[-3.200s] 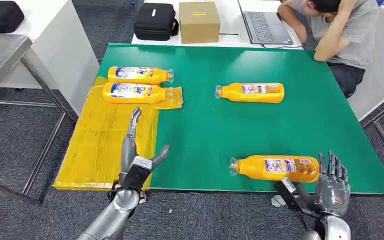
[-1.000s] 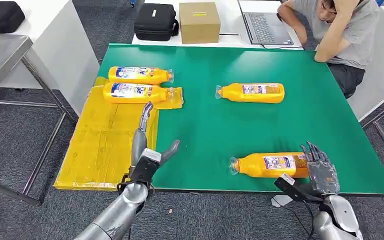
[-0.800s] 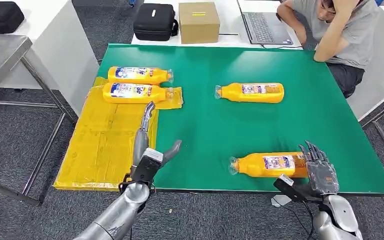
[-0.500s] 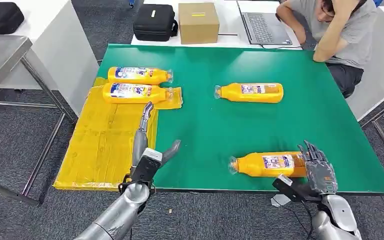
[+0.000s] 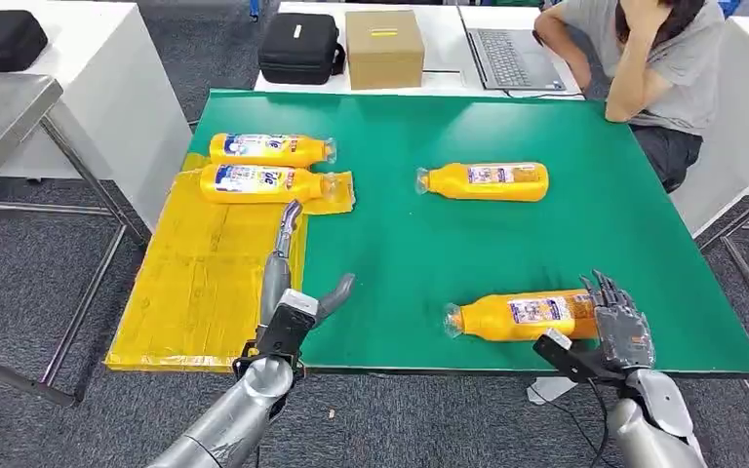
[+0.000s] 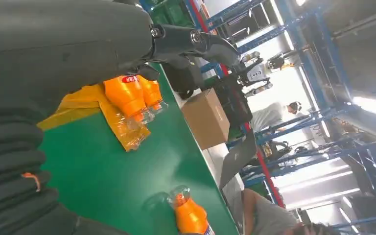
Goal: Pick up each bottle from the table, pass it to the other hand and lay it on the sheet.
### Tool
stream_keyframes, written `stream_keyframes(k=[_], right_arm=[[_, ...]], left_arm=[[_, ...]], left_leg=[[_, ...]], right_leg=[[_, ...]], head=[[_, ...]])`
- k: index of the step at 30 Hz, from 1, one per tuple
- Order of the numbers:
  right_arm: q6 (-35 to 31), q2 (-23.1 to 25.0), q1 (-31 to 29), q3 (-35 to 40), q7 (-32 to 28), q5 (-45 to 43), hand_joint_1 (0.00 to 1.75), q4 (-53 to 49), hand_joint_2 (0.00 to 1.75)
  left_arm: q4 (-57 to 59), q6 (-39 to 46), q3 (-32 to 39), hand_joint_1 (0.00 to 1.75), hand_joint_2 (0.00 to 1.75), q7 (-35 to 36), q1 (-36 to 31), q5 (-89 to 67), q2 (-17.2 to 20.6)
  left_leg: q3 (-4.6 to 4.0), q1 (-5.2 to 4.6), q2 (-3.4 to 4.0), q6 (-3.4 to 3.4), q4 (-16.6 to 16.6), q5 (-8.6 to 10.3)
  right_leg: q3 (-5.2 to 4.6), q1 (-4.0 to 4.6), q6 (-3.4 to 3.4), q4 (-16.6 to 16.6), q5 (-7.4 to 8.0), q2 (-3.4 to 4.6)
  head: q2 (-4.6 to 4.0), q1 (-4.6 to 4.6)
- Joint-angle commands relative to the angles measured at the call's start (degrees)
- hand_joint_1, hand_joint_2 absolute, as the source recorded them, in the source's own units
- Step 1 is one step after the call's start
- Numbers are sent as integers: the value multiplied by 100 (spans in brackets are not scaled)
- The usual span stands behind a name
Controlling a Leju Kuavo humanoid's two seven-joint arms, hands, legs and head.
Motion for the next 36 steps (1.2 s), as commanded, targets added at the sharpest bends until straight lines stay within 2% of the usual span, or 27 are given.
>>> stream_keyframes(k=[1,2,15,18,20,28,30,32,34,36], right_arm=[[323,-85,-55,75,-9,-70,152,1173,175],[442,-141,-52,79,-33,-72,173,1327,175],[544,-217,-99,53,-24,-73,175,1621,175],[401,-195,-153,132,-183,27,173,1778,175],[373,-157,-165,166,-269,54,175,1793,175],[344,-100,-209,204,-333,95,175,1821,175],[68,-52,-191,42,-602,-110,175,1762,175],[-132,117,-225,-345,-1191,-697,175,1671,175],[-426,216,-168,-331,-1309,-986,175,1439,175],[-426,216,-168,-331,-1309,-986,175,1439,175]], left_arm=[[251,-89,-264,0,175,15,-214,27,134],[261,-108,-283,0,175,15,-236,35,121],[328,-107,-303,0,175,15,-312,74,88],[401,-111,-346,0,175,15,-375,92,55],[399,-110,-368,0,175,15,-380,104,56],[398,-85,-411,0,175,15,-402,108,63],[392,-58,-421,0,175,15,-394,112,74],[370,5,-413,0,175,15,-376,114,97],[322,49,-423,0,175,15,-350,121,126],[322,49,-423,0,175,15,-350,121,126]], left_leg=[[10,11,-14,-14,-1,1],[9,13,-25,-20,-1,4],[34,11,-42,-7,-2,4],[43,11,-51,8,-5,2],[59,13,-51,22,-5,4],[54,14,-42,23,-5,-2],[51,14,-46,17,-6,-2],[55,18,-43,18,-6,-4],[53,17,-39,16,-7,-3],[44,16,-33,14,-8,-6]], right_leg=[[19,12,-12,-9,-1,-20],[21,13,-11,-14,-3,-32],[4,12,-2,-36,-14,-44],[21,13,2,-43,-16,-50],[94,14,15,-52,-6,-49],[92,15,17,-56,-4,-39],[89,16,13,-55,-5,-45],[93,20,14,-58,-5,-42],[87,19,13,-56,-4,-38],[82,18,12,-54,-6,-33]], head=[[0,0],[0,0],[0,0],[0,0],[0,2],[0,2],[0,2],[0,2],[0,2],[0,2]])
